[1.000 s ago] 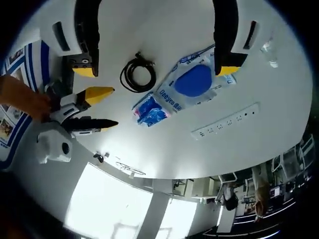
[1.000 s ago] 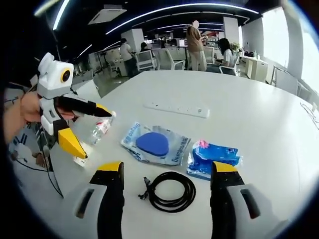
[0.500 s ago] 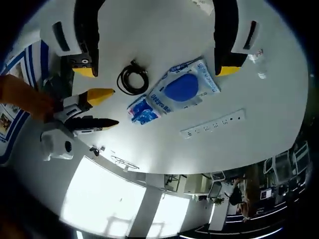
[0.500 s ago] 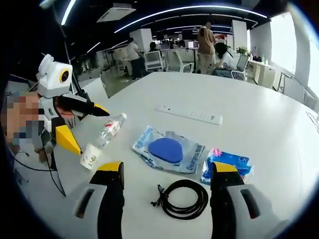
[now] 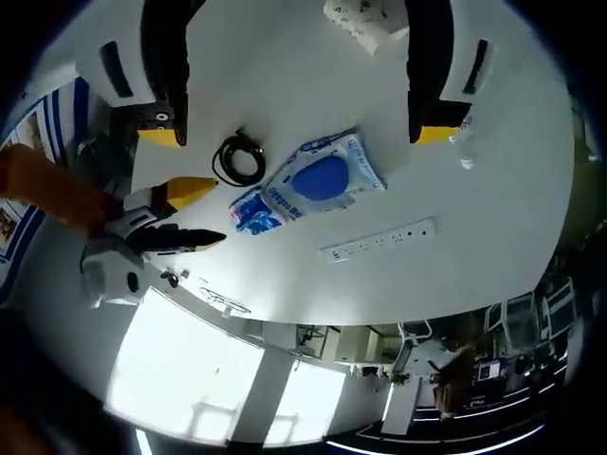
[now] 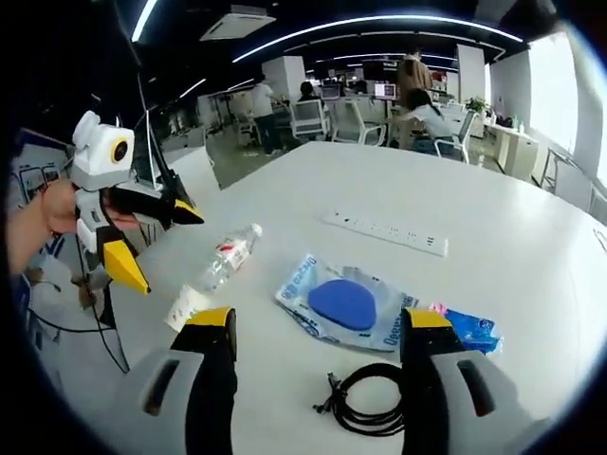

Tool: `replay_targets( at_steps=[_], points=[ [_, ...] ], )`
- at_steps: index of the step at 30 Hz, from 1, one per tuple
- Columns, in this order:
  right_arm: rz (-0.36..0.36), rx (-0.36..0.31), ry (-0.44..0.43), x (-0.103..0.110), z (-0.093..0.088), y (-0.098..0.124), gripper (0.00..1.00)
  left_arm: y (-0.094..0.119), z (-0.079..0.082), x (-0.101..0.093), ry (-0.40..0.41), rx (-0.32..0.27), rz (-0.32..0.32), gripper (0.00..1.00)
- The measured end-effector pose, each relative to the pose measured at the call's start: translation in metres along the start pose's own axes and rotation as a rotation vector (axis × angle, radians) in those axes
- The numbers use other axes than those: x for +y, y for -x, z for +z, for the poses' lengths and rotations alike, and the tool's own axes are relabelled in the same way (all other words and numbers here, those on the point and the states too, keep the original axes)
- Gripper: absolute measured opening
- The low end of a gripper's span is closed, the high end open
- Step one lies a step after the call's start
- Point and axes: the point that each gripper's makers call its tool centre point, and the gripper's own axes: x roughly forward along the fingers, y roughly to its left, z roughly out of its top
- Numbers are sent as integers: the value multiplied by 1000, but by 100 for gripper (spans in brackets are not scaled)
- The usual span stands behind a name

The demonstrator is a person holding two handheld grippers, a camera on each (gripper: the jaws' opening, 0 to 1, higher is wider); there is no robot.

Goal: Arrange the tabletop items into an orderly group along one side of the table until the central work area is clear of visible clutter.

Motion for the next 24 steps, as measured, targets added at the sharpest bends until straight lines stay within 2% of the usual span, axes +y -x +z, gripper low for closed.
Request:
replay_targets(
  at_steps=[6, 24],
  points=[
    [31, -9, 0, 16, 4, -8, 69, 18, -11, 8, 15, -11, 19, 99],
    [109, -1, 38, 78, 16, -36, 68, 76, -48, 47, 80, -45, 85, 99]
  ],
)
